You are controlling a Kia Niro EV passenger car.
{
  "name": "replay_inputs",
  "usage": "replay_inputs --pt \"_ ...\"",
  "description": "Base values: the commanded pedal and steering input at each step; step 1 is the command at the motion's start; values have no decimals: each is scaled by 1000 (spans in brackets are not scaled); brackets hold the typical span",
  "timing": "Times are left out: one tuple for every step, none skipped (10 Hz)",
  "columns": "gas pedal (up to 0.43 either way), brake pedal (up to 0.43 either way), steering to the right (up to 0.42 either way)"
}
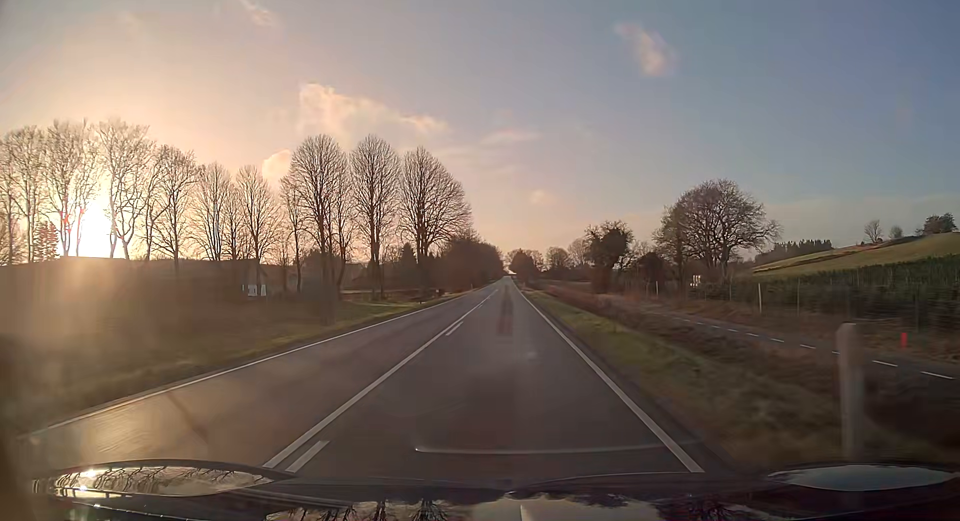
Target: Follow the waypoints while adhering to traffic rules and regulations
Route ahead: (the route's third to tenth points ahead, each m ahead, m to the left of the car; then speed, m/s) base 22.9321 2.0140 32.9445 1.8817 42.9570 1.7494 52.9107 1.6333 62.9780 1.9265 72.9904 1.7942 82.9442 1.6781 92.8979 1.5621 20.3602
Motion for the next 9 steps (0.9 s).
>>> replay_inputs --pt "240 0 3" --pt "240 0 2" --pt "240 0 3" --pt "228 0 3" --pt "228 0 2" --pt "228 0 2" --pt "228 0 2" --pt "228 0 3" --pt "228 0 2"
